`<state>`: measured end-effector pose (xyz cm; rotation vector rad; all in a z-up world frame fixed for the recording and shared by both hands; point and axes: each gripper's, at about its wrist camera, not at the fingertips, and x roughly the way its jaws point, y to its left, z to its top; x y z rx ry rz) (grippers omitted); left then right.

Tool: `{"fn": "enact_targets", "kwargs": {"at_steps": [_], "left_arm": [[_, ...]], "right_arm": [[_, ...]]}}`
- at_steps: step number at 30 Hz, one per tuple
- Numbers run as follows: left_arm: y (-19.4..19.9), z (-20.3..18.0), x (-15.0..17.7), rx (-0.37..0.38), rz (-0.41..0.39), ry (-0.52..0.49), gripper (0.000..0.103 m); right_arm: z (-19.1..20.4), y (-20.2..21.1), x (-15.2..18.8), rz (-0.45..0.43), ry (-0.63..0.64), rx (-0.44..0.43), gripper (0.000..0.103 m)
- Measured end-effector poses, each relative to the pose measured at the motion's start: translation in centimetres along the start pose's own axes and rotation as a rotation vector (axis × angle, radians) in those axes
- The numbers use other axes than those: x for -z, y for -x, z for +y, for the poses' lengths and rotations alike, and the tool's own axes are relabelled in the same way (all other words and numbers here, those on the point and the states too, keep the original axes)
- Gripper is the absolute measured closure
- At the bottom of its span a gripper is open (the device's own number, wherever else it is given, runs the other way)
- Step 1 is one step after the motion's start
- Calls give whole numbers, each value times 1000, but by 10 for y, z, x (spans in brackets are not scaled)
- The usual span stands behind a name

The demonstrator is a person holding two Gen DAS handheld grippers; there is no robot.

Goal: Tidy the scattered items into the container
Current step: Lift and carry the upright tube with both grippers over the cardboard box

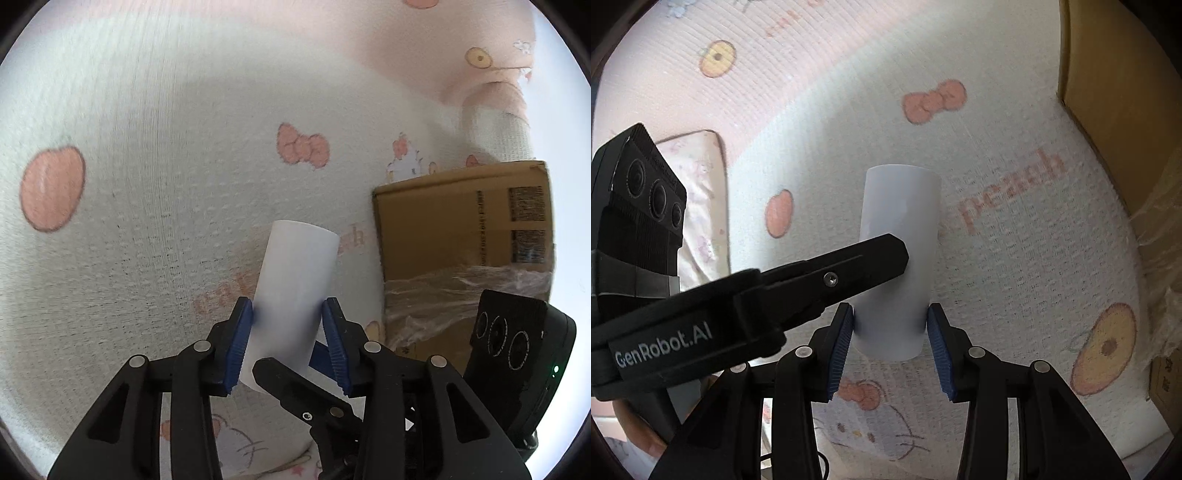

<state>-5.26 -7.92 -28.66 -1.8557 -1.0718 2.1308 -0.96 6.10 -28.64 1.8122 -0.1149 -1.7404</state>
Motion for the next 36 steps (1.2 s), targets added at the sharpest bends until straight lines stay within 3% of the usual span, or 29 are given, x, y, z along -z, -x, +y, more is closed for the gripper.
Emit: {"fn": "enact_targets", "kwargs": {"at_steps": [10,19,29,36], "left_arm": [[55,-37,-11,54,-122,-25,60],[97,-80,-16,111,-174,-96,60],[113,-132,-15,146,-237,-150,60],[109,-190,-14,162,-242,-277,60]], "right_arm": [[19,67,-8,-146,157,7,64],[30,127,-7,-280,245,24,64],[40,162,-11,-419,286,42,64],[24,206,-17,-504,261,69,64]]}}
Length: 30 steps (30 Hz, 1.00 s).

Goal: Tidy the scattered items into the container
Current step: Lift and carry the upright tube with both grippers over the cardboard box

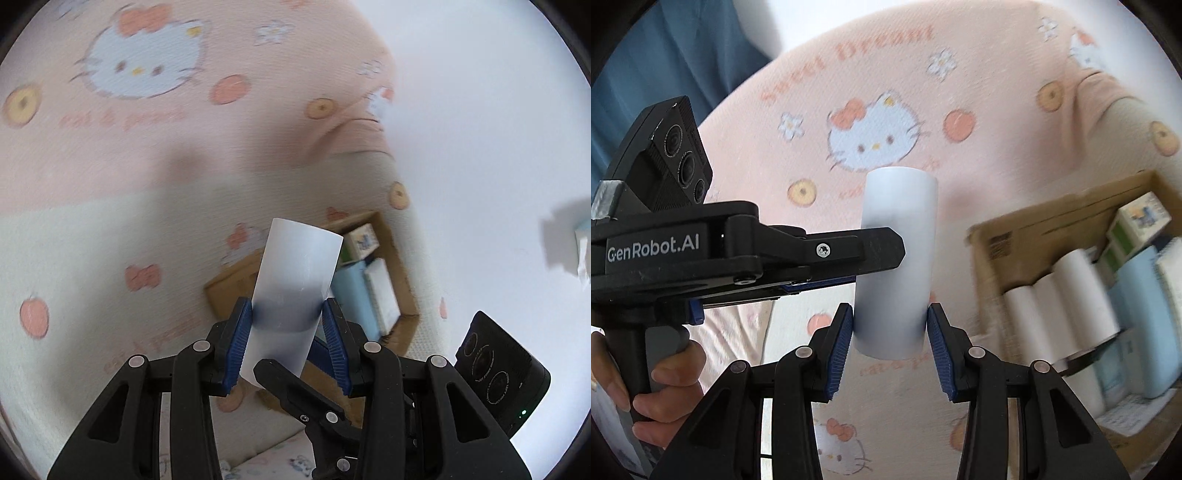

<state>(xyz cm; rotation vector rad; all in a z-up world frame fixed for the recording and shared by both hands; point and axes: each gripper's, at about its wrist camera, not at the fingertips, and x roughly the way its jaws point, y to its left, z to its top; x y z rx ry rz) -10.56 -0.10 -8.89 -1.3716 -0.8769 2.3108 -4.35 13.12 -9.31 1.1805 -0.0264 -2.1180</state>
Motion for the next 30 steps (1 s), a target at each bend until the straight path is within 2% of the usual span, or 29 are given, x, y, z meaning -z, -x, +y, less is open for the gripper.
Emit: {"fn": "enact_targets", "kwargs": {"at_steps": [7,11,17,23,30], "left_arm": [[-21,-38,-19,90,25,-54,60],[-34,-60,-20,97,42,-105,60],[-67,-80,-17,82,113,-150,60],[-100,-89,-11,27,228,-199,60],[-131,-75,-11,-47,310,-139,60]], "right_arm": [[-45,30,-14,-67,-122,-7,64],[-62,43,-17,-80,-131,15,64],[-80,49,-12,-59,-127,86,64],[-100,50,-5,18,-123,110,64],[-118,37,-6,123,-95,74,64]]}}
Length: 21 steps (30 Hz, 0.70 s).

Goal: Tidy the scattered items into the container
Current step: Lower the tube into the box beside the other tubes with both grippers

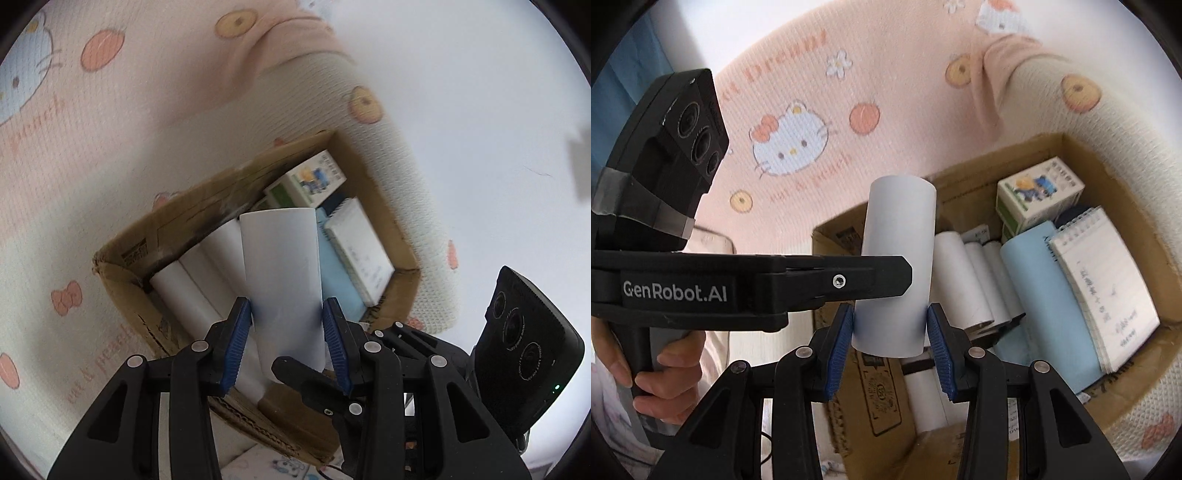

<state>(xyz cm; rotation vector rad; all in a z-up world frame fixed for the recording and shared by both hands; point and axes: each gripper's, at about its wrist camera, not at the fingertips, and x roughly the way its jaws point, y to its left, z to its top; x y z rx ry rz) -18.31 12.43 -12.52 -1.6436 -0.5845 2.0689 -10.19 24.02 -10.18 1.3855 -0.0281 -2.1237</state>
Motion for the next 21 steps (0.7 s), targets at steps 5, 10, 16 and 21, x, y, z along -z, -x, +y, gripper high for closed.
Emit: {"fn": "enact_targets", "kwargs": {"at_steps": [5,10,16,21], "left_arm": [[-14,9,-4,-40,42,48,60],[-21,16,-8,-69,65,80,60],[-31,20,-15,-109,90,97,60],[-36,13,-18,-151,94,68,59]], "right_arm": [[4,-18,-1,79,74,35,64],[2,-31,-1,117,100,26,64],[-2,-44,-3,155,113,9,64],[-7,-49,-7,173,126,12,64]]}}
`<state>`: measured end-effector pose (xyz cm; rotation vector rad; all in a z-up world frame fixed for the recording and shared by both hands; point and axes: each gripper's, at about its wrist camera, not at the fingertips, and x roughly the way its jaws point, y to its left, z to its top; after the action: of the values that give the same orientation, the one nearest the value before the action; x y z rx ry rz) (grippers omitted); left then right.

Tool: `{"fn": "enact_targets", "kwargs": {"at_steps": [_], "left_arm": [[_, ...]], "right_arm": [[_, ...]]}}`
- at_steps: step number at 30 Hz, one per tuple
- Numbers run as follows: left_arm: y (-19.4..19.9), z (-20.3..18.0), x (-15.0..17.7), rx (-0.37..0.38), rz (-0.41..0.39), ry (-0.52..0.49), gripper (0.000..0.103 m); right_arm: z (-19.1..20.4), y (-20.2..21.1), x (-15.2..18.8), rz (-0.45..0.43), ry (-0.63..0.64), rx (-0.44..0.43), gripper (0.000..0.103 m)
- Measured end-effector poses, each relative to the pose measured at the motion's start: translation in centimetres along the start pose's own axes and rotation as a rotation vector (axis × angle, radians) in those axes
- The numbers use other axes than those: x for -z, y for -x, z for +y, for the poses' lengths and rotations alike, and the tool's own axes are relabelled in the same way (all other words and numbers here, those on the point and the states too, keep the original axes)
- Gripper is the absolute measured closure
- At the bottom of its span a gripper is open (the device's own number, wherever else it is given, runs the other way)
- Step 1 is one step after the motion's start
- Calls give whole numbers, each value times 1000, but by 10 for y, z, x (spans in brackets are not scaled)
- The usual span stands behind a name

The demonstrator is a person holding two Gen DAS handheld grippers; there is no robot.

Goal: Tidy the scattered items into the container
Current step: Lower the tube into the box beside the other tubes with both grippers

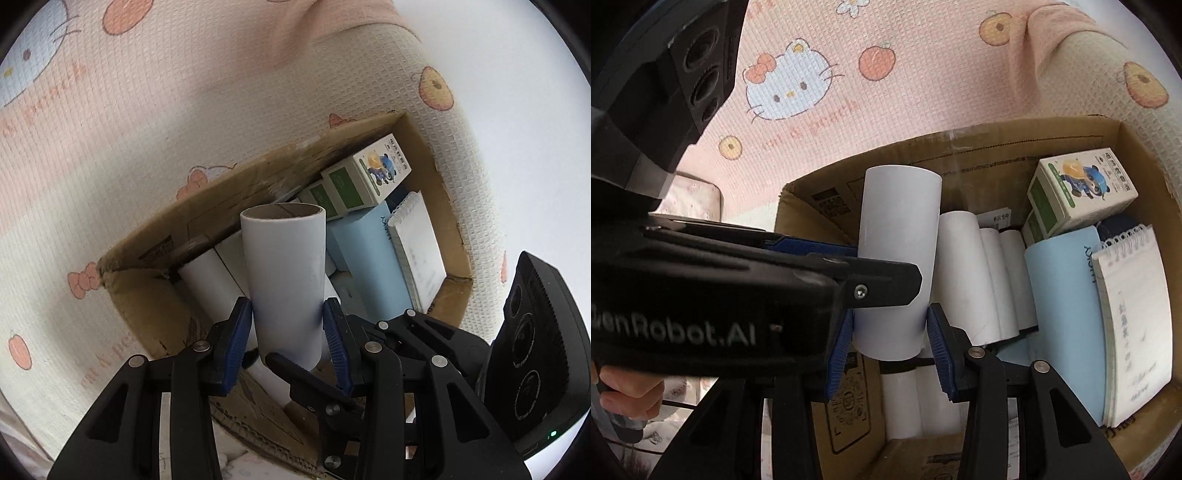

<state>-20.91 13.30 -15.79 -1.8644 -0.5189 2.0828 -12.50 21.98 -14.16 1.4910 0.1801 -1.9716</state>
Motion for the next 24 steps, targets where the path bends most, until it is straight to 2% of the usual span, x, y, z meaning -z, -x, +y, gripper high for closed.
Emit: {"fn": "enact_targets", "kwargs": {"at_steps": [4,7,9,11,18,21,24], "left_arm": [[-3,-3,-1,-44,8,-24,59],[-2,-1,-2,-51,10,-21,62],[-1,4,-2,-52,18,-9,72],[0,10,-3,-63,21,10,79],[10,23,-1,-35,20,26,80],[13,22,1,-41,15,14,80],[17,19,2,-31,5,-5,80]], "right_arm": [[-3,-5,-2,23,0,-13,65],[-5,-8,-2,29,-4,-27,65],[-5,-11,-1,41,-4,-10,65],[-4,-18,0,71,11,45,68],[0,-31,4,96,21,70,69],[1,-28,4,82,-1,90,69],[-2,-14,6,43,-56,63,69]]}}
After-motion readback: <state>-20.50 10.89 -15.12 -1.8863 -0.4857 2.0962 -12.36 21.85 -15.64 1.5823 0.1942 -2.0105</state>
